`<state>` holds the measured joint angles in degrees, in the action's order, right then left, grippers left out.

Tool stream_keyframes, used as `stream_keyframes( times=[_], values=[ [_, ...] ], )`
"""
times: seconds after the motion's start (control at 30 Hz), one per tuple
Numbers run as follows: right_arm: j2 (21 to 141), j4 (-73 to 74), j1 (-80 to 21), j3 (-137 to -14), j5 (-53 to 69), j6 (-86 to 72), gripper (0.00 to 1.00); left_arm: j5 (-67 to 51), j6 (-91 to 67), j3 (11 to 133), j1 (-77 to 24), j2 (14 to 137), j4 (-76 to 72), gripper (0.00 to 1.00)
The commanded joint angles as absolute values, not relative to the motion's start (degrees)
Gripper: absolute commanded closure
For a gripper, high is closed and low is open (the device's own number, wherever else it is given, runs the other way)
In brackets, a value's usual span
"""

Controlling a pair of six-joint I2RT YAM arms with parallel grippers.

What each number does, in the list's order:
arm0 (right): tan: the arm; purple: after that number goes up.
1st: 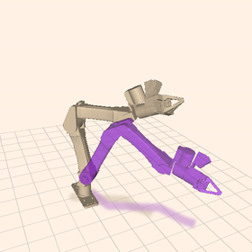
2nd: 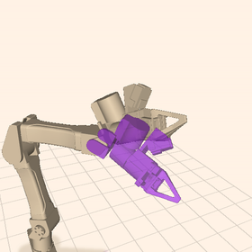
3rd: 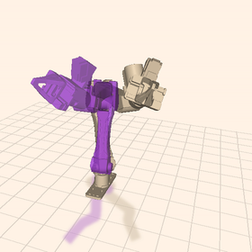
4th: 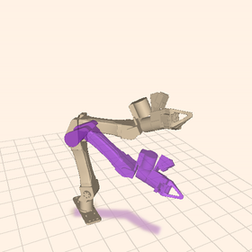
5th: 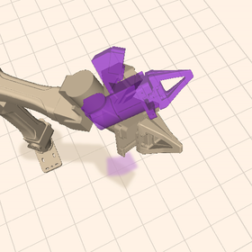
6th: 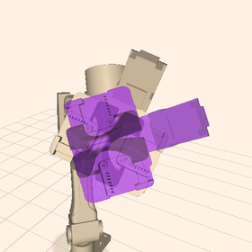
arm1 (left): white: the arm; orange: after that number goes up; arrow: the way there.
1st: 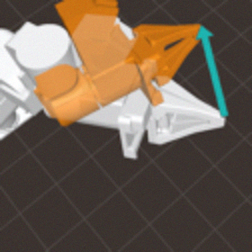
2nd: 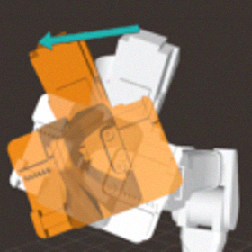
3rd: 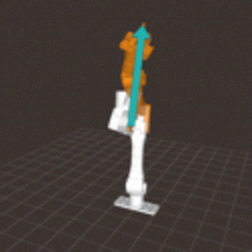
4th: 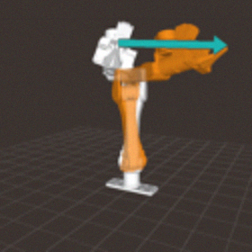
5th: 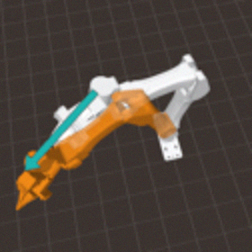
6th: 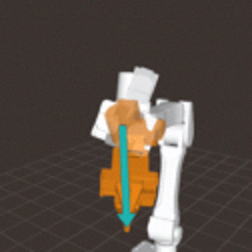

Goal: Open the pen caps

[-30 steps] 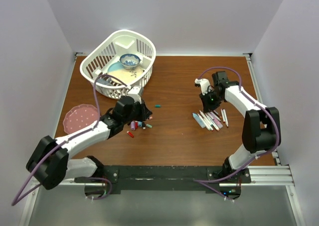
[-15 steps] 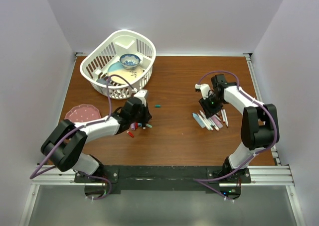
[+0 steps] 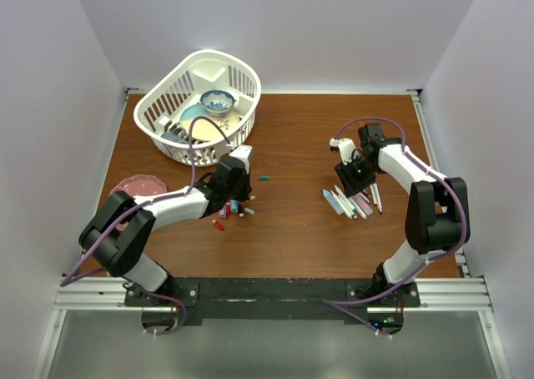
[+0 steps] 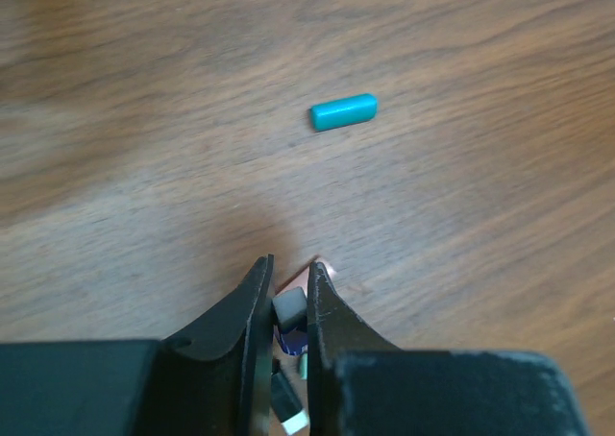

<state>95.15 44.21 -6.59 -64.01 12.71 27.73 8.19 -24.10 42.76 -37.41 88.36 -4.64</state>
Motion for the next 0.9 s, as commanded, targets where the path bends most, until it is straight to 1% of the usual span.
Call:
stream_keyframes(
  times=[0.0,0.13,0.27,0.37,0.47,0.6,0.73,0.83,0.87],
  values=[
    [93.08,45.0,-6.07,-64.34,14.76,28.83,0.56,13.88,-21.27,45.52,-38.14,89.03,-2.64,0.82],
    [92.99,45.0,-5.89,-64.34,15.03,28.92,0.56,14.94,-21.01,45.88,-38.5,89.56,-1.76,0.78],
    [92.73,45.17,-5.54,-64.34,15.47,28.92,0.56,14.94,-21.01,46.49,-38.58,90.0,-0.97,0.67],
    [92.55,45.09,-5.36,-64.34,15.73,28.92,0.56,15.2,-20.92,46.84,-38.67,89.56,-0.53,0.63],
    [92.46,45.09,-5.19,-64.34,16.0,29.0,0.56,15.29,-20.57,47.11,-38.58,88.77,-0.18,0.6],
    [92.11,45.09,-5.1,-64.34,16.26,29.0,0.56,13.02,-19.43,47.37,-38.58,86.93,-0.18,0.58],
    [91.23,45.09,-4.75,-64.34,17.31,29.18,0.56,8.89,-17.76,47.11,-38.58,81.85,-0.88,0.55],
    [89.83,44.91,-4.22,-64.34,18.72,29.27,0.56,6.25,-16.7,46.5,-38.58,76.58,-2.11,0.5],
    [89.48,44.83,-3.87,-64.25,19.07,29.27,0.56,5.46,-16.35,45.97,-38.67,75.07,-2.63,0.47]
  ],
)
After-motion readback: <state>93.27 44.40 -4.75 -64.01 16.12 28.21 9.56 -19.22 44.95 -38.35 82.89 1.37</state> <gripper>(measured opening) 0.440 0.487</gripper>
